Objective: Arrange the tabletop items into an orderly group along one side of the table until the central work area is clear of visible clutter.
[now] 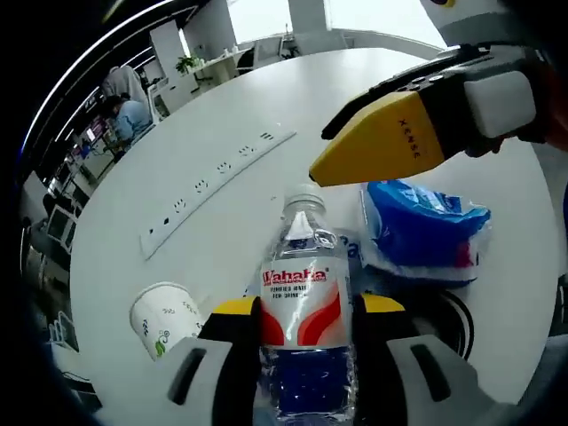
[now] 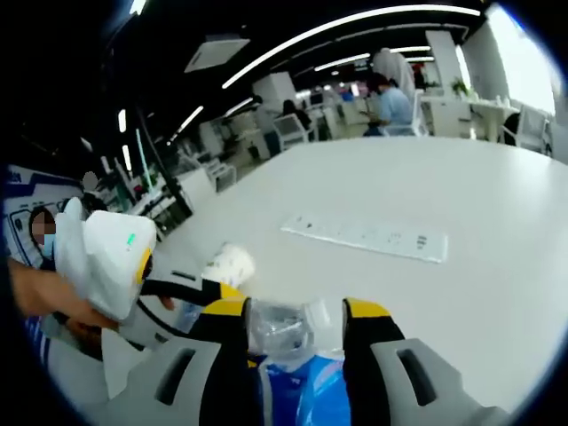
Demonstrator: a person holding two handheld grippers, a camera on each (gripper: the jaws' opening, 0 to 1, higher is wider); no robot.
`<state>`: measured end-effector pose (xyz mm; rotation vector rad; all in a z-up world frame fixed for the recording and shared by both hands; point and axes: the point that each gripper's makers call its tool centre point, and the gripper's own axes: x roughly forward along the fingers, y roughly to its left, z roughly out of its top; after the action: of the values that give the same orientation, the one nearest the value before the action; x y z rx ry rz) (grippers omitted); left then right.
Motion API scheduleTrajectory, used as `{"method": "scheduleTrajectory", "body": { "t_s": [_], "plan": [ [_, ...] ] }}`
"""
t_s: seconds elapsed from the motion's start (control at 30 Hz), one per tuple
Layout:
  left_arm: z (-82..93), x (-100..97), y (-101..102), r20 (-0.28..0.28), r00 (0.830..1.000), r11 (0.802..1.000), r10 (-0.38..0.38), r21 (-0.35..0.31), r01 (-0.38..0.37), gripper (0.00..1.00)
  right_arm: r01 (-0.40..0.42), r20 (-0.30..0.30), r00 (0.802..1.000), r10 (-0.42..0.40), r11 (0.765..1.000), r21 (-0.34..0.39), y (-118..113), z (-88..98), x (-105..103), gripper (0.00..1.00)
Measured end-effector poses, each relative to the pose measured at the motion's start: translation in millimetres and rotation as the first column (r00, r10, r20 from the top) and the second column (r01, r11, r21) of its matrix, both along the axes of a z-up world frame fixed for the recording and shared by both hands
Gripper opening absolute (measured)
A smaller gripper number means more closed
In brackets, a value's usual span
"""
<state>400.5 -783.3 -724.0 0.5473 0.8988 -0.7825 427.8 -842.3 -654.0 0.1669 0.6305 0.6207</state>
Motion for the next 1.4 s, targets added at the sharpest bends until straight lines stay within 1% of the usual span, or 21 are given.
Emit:
{"method": "scheduleTrajectory", "body": {
  "t_s": [0.03,0.1,0.13,0.17,0.27,0.37,0.53,0.6,0.67,0.77,0.83,0.87,0.9,0.93,0.97,1.0,1.07,1.1,1.13,1.17,1.4],
  "plan": [
    [-2.6,-0.7,1,-0.009,1.000,1.000,0.010,0.006,-0.010,0.46,0.001,-0.004,1.000,-0.001,1.000,0.004,1,-0.1,-1,0.38],
    [-9.0,-4.9,3,-0.042,0.999,1.000,0.020,0.017,-0.019,0.44,0.002,-0.003,1.000,-0.002,1.000,0.001,0,-0.6,-1,0.38],
    [-9.0,-3.3,1,-0.040,0.998,0.999,0.042,-0.007,-0.042,0.44,0.000,-0.006,1.000,0.000,1.000,0.002,0,-0.6,-2,0.38],
    [-9.3,-2.7,2,-0.039,0.998,0.999,0.051,-0.011,-0.052,0.45,0.000,-0.005,1.000,0.000,1.000,0.001,0,-0.6,-2,0.38],
    [-8.3,-3.2,2,-0.038,0.998,0.998,0.051,-0.019,-0.052,0.45,-0.001,-0.004,1.000,0.001,1.000,0.000,-3,-0.5,-2,0.38],
    [-6.5,0.7,1,-0.016,0.999,0.998,0.044,-0.037,-0.045,0.43,0.004,-0.007,1.000,-0.004,1.000,0.002,-7,-2.2,-1,0.38],
    [-3.9,2.7,1,-0.004,0.999,0.998,0.042,-0.052,-0.042,0.39,0.005,-0.018,1.000,-0.005,1.000,-0.001,-9,-7.1,-3,0.38],
    [-0.3,5.9,0,0.014,0.999,0.997,0.039,-0.067,-0.038,0.37,0.004,-0.023,1.000,-0.004,1.000,-0.002,-9,-8.5,-3,0.38],
    [0.2,6.3,0,0.029,0.999,0.997,0.021,-0.078,-0.018,0.36,0.003,-0.026,1.000,-0.003,1.000,-0.003,-9,-9.5,-3,0.38],
    [1.6,5.3,1,0.033,0.999,0.995,0.033,-0.097,-0.029,0.35,0.005,-0.026,1.000,-0.005,1.000,0.001,-9,-9.3,-2,0.38],
    [4.4,6.7,-1,0.059,0.998,0.991,0.036,-0.128,-0.028,0.34,0.007,-0.029,1.000,-0.006,1.000,0.005,-8,-9.8,-1,0.38],
    [4.4,6.1,0,0.069,0.997,0.992,0.032,-0.127,-0.023,0.34,0.008,-0.029,1.000,-0.008,1.000,0.005,-9,-10.3,0,0.38],
    [6.6,6.8,-2,0.093,0.995,0.990,0.018,-0.139,-0.005,0.34,0.010,-0.030,1.000,-0.009,1.000,0.007,-9,-10.7,1,0.38],
    [6.3,4.4,-2,0.089,0.996,0.990,0.016,-0.138,-0.004,0.34,0.013,-0.034,0.999,-0.013,1.000,0.013,-9,-10.9,1,0.39],
    [8.9,5.9,-3,0.117,0.993,0.988,0.013,-0.154,0.006,0.34,0.016,-0.035,0.999,-0.016,1.000,0.017,-9,-10.8,2,0.39],
    [8.0,3.8,-2,0.108,0.994,0.988,0.011,-0.153,0.006,0.34,0.019,-0.036,0.999,-0.018,1.000,0.021,-9,-10.6,2,0.39],
    [11.7,5.9,-4,0.141,0.990,0.983,0.005,-0.183,0.021,0.34,0.019,-0.039,0.999,-0.018,0.999,0.027,-8,-10.7,2,0.39],
    [9.8,3.2,-2,0.121,0.993,0.985,0.009,-0.172,0.012,0.34,0.019,-0.041,0.999,-0.018,0.999,0.027,-7,-11.1,2,0.39],
    [13.9,5.9,-3,0.155,0.988,0.981,0.019,-0.192,0.011,0.34,0.020,-0.044,0.999,-0.019,0.999,0.029,-7,-11.7,1,0.39],
    [12.1,2.7,-2,0.136,0.991,0.982,0.013,-0.187,0.013,0.34,0.023,-0.047,0.999,-0.022,0.999,0.032,-7,-11.9,2,0.39],
    [16.2,2.2,-3,0.161,0.987,0.974,0.026,-0.224,0.011,0.35,0.040,-0.078,0.996,-0.036,0.997,0.061,-2,-14.7,2,0.39]
  ]
}}
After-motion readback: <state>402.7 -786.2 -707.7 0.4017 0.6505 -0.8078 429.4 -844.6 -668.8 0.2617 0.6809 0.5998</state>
